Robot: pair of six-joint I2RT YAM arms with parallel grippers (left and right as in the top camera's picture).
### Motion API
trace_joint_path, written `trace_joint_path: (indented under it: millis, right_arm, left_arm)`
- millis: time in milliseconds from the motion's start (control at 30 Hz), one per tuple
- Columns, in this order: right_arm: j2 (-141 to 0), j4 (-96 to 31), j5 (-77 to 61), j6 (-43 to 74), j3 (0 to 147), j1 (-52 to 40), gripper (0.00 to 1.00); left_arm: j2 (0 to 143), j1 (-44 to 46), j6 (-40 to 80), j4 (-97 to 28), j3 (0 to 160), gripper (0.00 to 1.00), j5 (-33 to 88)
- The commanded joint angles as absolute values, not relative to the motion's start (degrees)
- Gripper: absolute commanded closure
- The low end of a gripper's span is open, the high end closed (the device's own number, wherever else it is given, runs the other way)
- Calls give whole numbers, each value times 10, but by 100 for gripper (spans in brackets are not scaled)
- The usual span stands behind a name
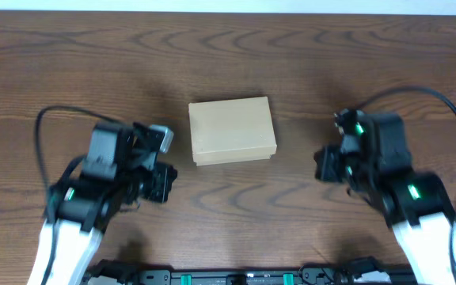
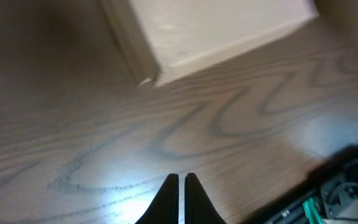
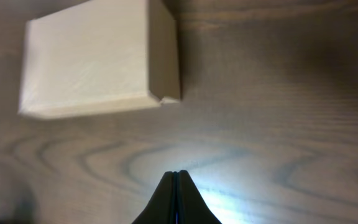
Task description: Pack container
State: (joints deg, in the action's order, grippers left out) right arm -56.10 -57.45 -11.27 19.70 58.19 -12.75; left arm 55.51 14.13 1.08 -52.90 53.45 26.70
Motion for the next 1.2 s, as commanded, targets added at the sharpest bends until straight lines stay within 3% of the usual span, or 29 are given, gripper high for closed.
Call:
trace_joint_path:
  millis: [0,167,200,233,267,300,933,1167]
  right_arm:
    - [-481,-611,-91,157,580,-144,98]
    - [-378,-665,-88,156,567,-148,99]
    - [-362,-672,-88,156,566,-148,94]
    - [-350,-678,-88,156,566,-148,71]
    - [-340,-681,-88,162,566,-148,22]
    - [-334,-682,-88,172,566,-148,1]
    - [-325,-686,-88,175,566,-148,1]
    - [-325,-686,-88,175,566,-148,1]
  left_arm:
    - [477,154,-1,-551,544,94,262]
    - [394,155,0,-577,532,94,250]
    - [384,155,0,-578,531,88,250]
    - [378,155,1,-578,531,68,251]
    - [374,155,4,-578,531,3,250]
    - [373,155,5,-576,531,5,251]
    - [374,155,4,-590,531,5,249]
    - [272,113,1,-635,528,5,221]
